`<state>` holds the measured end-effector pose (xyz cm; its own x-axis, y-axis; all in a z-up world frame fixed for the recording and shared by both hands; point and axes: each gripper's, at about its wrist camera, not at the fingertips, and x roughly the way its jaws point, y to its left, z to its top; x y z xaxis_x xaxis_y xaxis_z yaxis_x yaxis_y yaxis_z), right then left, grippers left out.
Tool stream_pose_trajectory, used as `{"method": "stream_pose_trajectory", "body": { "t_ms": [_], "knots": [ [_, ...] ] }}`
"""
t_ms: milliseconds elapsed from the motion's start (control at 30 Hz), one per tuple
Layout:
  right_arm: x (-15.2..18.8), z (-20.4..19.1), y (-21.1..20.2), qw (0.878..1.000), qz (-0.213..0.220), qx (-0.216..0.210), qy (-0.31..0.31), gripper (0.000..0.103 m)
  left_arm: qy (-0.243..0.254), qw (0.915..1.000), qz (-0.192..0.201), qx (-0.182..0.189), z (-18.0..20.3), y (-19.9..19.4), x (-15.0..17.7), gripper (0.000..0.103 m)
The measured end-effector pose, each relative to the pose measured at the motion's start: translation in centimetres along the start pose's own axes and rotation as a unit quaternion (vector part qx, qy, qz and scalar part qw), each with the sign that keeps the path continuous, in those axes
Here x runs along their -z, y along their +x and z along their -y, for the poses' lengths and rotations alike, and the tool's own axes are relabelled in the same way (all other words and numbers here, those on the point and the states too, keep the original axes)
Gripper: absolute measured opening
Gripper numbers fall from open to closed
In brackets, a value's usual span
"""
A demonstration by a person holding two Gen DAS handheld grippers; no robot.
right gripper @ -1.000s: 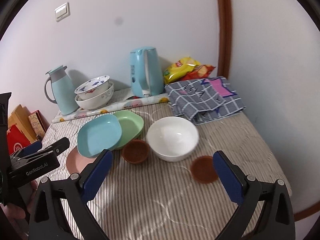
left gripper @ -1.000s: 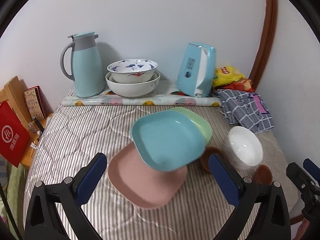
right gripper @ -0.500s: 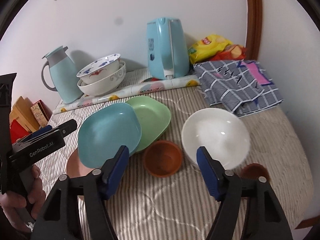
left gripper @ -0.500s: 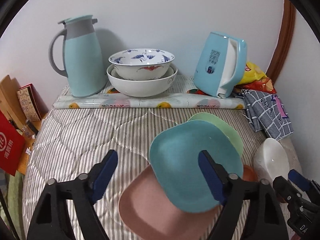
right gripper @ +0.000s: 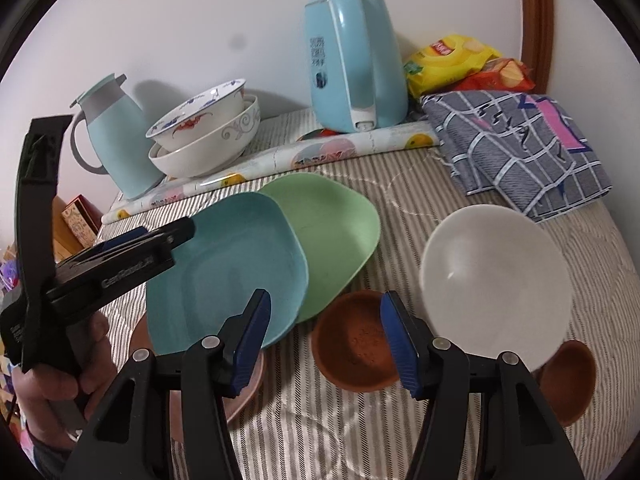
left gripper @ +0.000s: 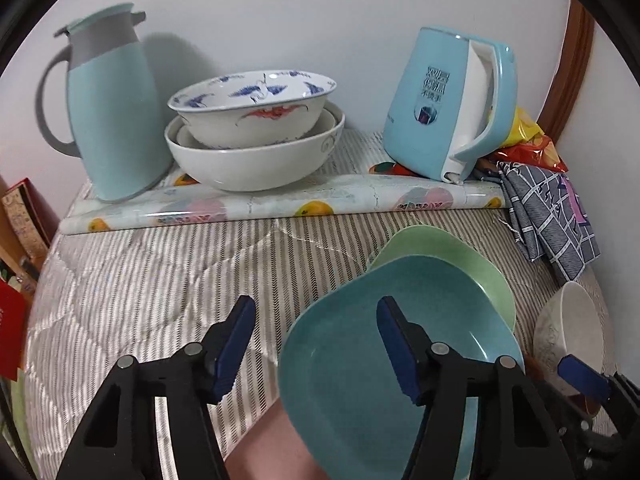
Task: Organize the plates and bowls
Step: 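Reach the left gripper to the blue plate rim and close it, then carry the blue plate onto the pink plate and open the left gripper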
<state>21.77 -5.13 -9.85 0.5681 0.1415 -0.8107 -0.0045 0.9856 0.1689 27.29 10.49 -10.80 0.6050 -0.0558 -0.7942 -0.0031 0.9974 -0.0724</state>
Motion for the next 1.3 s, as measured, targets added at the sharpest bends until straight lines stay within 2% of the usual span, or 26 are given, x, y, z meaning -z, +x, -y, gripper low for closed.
{"method": "stream_pose_trajectory", "body": {
  "t_ms": [133, 267, 333, 500, 600, 767, 1300],
  "knots": [
    [-0.2, -0.5, 1.1, 1.000, -0.010, 0.003, -0.007, 0.058, -0.004, 0.9999, -0.008, 0.012, -0.3, 1.0, -0.1, 0.058],
    [-0.3, -0.8, 2.2, 1.000, -0.023, 0.005, -0.009, 0.050, -0.008, 0.9998, -0.013, 0.015, -0.7, 1.7, 0.0, 0.053],
    [-0.3, -0.9, 2.7, 1.000, -0.026, 0.009, -0.012, 0.045, -0.012, 0.9996, -0.016, 0.019, -0.9, 2.0, 0.0, 0.047],
    [-0.5, -1.1, 3.3, 0.999, -0.028, 0.009, -0.020, 0.022, -0.007, 0.9992, -0.024, 0.032, -0.8, 2.3, 0.4, 0.028],
    [-0.7, -1.4, 3.5, 0.999, -0.024, 0.017, -0.027, 0.013, 0.001, 0.9994, -0.018, 0.031, -0.5, 1.8, 0.6, 0.022],
    [-0.7, -1.5, 3.4, 0.998, -0.012, 0.044, -0.035, 0.011, 0.002, 0.9994, -0.018, 0.031, -0.5, 1.0, 1.1, 0.018],
    [0.3, -4.3, -1.4, 0.997, 0.032, 0.040, -0.057, 0.009, -0.026, 0.9992, 0.014, 0.025, -2.7, -5.0, 3.4, 0.017]
  ]
}}
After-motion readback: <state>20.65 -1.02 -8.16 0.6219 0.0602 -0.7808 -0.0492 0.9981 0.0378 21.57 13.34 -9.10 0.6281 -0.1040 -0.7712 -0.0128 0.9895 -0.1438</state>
